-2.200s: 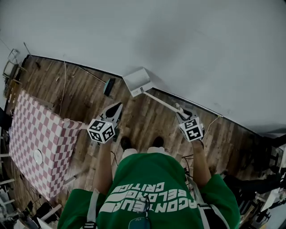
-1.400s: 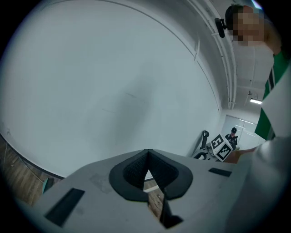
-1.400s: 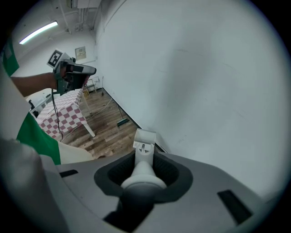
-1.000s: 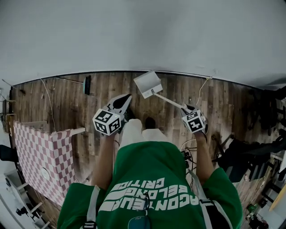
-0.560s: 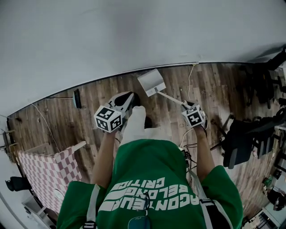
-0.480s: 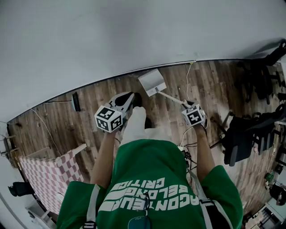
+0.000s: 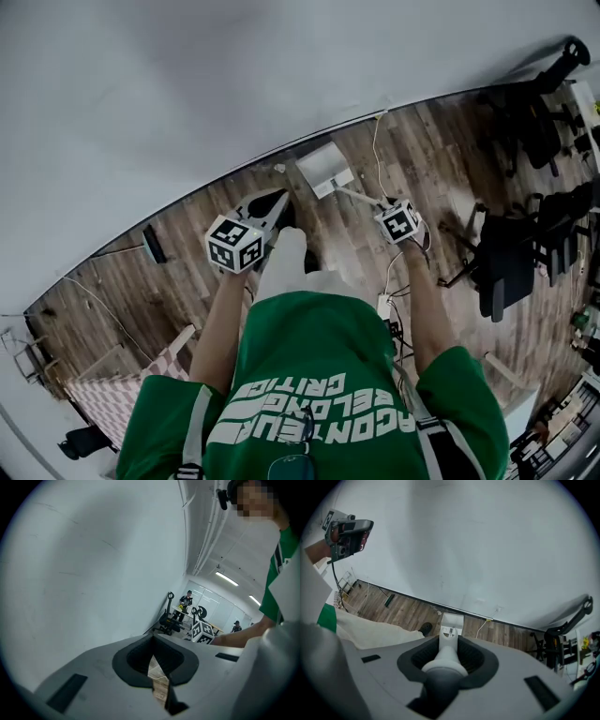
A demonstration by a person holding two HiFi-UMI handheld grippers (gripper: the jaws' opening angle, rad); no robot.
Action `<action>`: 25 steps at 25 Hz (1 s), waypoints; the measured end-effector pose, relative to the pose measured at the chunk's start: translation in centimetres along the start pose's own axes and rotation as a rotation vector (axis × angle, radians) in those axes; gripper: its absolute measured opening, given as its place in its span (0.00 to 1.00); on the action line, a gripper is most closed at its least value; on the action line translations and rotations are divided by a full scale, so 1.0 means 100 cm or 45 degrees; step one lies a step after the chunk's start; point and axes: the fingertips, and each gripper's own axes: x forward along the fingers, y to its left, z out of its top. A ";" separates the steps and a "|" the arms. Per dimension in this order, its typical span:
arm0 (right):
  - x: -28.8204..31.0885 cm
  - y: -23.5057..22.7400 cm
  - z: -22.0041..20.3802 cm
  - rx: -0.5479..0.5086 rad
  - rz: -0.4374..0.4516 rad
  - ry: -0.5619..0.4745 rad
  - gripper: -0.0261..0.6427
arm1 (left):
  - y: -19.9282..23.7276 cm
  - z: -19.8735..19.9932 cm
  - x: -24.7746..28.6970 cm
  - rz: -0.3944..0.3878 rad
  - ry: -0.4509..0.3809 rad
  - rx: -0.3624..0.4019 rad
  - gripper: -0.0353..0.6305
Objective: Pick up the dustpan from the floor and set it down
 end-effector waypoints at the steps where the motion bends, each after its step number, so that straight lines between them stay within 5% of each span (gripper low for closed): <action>1: 0.005 -0.003 0.004 0.018 0.003 0.012 0.21 | 0.004 0.003 0.006 -0.013 0.014 0.000 0.05; 25: 0.113 -0.052 0.067 0.252 0.021 0.229 0.21 | 0.070 0.033 0.085 -0.203 0.152 -0.013 0.05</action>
